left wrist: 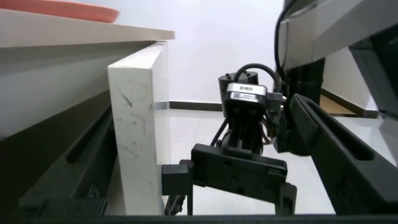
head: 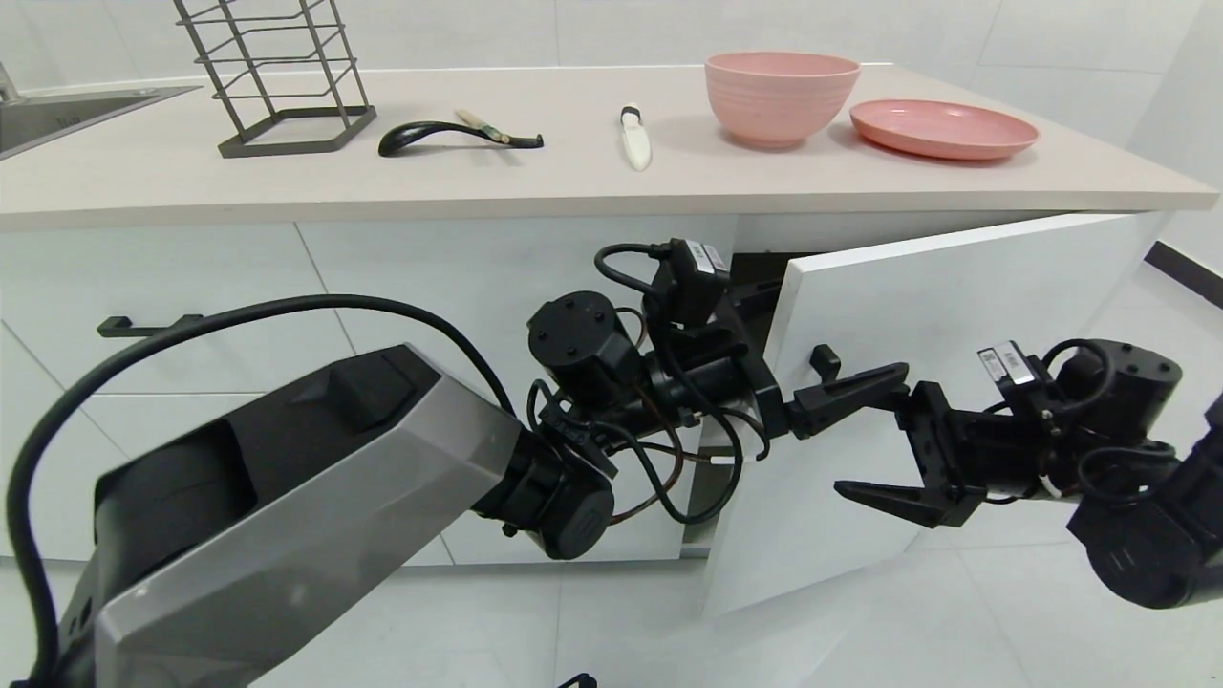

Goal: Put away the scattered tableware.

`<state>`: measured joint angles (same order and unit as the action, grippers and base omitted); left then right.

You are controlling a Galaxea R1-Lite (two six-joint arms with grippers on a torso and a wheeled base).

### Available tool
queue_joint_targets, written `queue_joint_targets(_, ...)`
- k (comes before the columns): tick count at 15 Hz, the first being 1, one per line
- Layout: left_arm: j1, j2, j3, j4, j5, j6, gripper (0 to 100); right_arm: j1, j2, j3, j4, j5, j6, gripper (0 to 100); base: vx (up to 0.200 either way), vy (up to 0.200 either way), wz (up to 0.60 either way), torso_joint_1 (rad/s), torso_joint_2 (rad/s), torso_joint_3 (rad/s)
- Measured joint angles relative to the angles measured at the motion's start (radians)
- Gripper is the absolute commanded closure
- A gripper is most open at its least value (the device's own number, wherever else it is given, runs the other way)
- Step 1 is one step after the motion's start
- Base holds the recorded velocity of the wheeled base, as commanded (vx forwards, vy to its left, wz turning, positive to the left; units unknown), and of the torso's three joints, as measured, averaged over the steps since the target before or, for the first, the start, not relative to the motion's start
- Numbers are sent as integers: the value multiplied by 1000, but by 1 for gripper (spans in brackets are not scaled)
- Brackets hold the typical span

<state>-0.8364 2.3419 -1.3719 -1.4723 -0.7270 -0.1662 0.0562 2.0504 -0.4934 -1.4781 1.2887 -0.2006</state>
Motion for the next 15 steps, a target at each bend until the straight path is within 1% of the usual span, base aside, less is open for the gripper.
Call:
queue_joint_targets(5, -16, 2, -4, 2, -11, -1, 0, -106, -200, 189, -4, -2, -17, 0, 0, 0, 0, 0, 0, 0)
queue_joint_targets(8, -8, 2, -4, 3, 6, -1, 0, -121, -383, 305, -4, 4, -29, 0, 0, 0, 0, 0, 0, 0)
queue_joint_targets(11, -9, 3, -3, 5, 9, -1, 0, -121, -577, 395, -4, -7, -39, 0, 0, 0, 0, 0, 0, 0)
queue_joint_targets(12, -9, 5, -1, 3, 9, 0, 0, -119, -636, 413, -3, -37, -44, 0, 0, 0, 0, 0, 0, 0)
queue_joint_targets(13, -10, 6, 1, 2, 13, 0, 0, -111, -704, 427, -3, -90, -49, 0, 0, 0, 0, 0, 0, 0)
queue_joint_targets(15, -20, 11, 4, 1, 43, 1, 0, -89, -828, 440, 5, -210, -52, 0, 0, 0, 0, 0, 0, 0)
